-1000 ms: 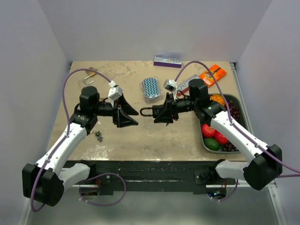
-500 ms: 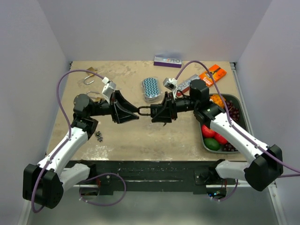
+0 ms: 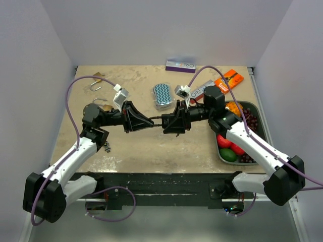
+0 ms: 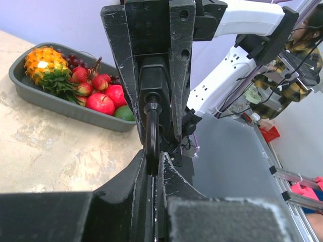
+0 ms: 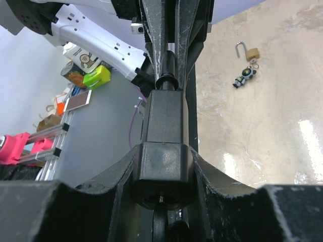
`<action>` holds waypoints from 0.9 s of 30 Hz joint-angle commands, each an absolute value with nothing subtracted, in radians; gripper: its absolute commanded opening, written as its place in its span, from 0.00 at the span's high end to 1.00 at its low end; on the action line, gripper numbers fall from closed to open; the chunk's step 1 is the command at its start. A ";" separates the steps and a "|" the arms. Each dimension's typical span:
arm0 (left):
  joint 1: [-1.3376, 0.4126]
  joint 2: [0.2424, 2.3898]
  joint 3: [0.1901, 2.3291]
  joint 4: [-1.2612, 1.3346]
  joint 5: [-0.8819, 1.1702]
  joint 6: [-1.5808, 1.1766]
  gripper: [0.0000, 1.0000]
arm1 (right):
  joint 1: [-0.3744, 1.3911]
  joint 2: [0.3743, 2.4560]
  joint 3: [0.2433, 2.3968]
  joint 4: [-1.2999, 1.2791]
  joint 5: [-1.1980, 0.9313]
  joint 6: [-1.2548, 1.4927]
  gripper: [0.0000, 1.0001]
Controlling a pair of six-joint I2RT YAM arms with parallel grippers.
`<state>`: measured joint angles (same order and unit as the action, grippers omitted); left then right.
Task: Lock with the key
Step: Lock the lock.
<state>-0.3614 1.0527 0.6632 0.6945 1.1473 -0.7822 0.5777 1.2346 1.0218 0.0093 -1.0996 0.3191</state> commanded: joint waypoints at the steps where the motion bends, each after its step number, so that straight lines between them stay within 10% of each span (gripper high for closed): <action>1: -0.425 1.068 0.670 0.788 1.131 -0.827 1.00 | 0.629 1.206 1.057 0.080 -1.080 0.272 1.00; 27: -0.534 1.210 0.759 0.896 1.061 -0.905 1.00 | 0.764 1.315 1.061 0.056 -1.083 0.221 1.00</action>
